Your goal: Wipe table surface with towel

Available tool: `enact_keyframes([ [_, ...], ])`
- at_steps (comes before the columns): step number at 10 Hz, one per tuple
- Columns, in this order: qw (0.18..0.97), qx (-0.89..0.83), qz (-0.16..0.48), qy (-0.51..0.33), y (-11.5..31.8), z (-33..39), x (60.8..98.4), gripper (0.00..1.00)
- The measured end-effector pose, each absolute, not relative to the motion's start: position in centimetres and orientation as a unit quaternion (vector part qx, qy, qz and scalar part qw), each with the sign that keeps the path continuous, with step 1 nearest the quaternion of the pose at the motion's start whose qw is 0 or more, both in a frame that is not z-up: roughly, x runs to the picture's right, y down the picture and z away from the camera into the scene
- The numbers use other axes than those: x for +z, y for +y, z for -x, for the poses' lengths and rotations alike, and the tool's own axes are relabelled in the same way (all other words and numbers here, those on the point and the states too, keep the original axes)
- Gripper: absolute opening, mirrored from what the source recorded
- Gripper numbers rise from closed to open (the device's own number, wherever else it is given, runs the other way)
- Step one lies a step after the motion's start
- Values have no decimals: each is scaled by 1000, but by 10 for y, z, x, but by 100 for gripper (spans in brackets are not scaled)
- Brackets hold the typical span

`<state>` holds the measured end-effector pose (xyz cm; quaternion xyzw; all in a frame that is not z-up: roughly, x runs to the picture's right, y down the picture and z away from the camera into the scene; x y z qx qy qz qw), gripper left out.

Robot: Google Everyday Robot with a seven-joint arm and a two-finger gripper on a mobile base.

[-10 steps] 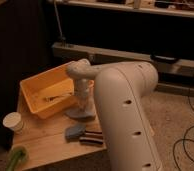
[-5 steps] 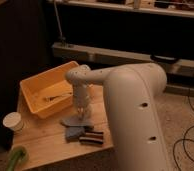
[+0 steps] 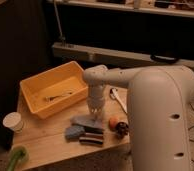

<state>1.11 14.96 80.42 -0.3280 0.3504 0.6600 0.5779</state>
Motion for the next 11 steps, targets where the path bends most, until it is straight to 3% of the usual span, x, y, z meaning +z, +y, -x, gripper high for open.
enact_keyframes([
  [7,565,689,292,348,106,5,864,0],
  [11,588,665,325,325,111,54,869,0],
])
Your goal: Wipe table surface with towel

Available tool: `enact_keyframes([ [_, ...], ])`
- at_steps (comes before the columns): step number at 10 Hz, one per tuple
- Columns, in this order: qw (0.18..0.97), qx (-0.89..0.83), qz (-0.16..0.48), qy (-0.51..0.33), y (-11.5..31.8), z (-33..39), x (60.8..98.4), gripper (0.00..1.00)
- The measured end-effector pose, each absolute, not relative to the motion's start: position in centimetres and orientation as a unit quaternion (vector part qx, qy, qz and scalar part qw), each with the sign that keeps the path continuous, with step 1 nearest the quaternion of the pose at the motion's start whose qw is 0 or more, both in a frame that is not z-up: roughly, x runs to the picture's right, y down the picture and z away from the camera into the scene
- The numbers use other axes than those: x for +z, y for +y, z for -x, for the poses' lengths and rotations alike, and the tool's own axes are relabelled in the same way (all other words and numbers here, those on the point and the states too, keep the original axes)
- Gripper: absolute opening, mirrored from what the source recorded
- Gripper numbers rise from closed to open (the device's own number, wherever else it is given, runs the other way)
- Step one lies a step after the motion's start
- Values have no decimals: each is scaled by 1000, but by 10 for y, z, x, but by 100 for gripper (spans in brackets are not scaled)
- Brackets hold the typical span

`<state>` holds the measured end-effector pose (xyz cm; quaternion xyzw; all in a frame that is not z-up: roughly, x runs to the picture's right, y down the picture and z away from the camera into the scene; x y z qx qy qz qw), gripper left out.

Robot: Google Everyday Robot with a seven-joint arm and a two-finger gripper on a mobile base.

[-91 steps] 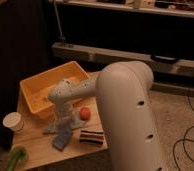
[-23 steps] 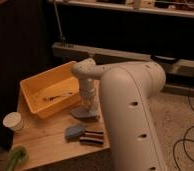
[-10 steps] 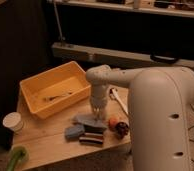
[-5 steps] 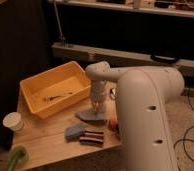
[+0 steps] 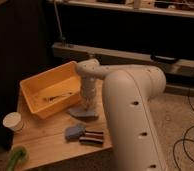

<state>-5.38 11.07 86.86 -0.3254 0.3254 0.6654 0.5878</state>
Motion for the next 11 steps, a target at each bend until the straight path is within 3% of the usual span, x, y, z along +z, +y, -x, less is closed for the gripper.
enact_keyframes([
  [6,636,600,378,305,162,96,816,0],
  [11,592,643,337,351,162,-4,813,0],
])
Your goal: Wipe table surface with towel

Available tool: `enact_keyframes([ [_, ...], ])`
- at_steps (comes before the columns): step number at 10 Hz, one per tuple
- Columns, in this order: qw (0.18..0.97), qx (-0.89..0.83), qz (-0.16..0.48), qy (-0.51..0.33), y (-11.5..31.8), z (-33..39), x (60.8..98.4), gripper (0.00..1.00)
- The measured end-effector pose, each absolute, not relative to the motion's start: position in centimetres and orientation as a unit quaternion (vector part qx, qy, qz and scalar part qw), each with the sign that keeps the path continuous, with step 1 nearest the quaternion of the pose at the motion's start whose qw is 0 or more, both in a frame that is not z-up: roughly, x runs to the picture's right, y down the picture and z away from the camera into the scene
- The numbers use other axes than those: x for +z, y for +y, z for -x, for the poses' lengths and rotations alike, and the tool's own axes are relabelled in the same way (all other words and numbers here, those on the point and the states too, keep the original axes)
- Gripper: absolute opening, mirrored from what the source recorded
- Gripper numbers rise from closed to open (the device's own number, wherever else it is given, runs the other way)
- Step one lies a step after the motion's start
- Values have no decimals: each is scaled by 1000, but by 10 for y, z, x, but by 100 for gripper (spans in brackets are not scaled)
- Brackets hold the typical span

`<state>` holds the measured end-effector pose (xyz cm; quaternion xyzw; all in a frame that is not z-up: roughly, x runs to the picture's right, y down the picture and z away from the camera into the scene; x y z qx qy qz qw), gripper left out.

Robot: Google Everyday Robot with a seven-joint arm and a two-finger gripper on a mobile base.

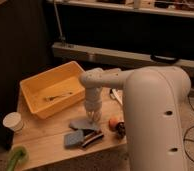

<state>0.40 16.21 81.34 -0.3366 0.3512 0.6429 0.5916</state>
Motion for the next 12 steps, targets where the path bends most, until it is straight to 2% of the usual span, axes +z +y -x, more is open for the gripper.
enact_keyframes([
  [3,567,673,305,364,141,-34,836,0],
  [5,564,681,290,365,124,-29,850,0],
  [10,597,652,300,358,111,53,885,0],
  [12,616,633,315,348,120,75,880,0],
])
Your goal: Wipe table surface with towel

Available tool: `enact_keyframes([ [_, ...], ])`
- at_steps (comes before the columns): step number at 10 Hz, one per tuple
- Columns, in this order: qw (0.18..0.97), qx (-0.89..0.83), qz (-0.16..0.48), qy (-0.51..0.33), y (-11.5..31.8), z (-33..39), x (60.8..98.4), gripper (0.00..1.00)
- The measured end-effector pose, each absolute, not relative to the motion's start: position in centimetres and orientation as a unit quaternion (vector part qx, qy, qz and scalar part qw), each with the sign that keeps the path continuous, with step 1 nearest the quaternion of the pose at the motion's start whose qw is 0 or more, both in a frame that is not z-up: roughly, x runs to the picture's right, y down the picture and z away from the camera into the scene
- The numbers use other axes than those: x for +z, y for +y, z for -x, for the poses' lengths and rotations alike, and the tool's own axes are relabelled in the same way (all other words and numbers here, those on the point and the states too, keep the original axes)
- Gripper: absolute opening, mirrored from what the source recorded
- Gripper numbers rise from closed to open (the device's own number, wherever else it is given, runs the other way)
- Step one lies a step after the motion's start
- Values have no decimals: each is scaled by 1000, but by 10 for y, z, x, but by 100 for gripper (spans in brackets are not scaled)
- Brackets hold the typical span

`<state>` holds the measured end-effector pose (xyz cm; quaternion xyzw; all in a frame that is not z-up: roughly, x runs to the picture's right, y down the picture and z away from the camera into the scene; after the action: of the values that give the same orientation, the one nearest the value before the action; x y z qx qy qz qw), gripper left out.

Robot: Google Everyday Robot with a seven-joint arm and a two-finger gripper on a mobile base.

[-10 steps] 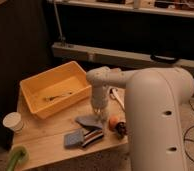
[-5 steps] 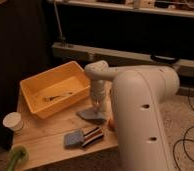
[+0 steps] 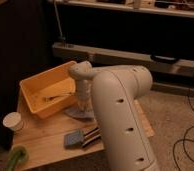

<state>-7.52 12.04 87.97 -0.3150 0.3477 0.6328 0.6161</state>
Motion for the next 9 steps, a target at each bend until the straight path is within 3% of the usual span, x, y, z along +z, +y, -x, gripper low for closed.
enact_keyframes([
  [5,639,603,336,341,151,66,832,0],
  [9,605,632,309,373,150,-4,836,0],
])
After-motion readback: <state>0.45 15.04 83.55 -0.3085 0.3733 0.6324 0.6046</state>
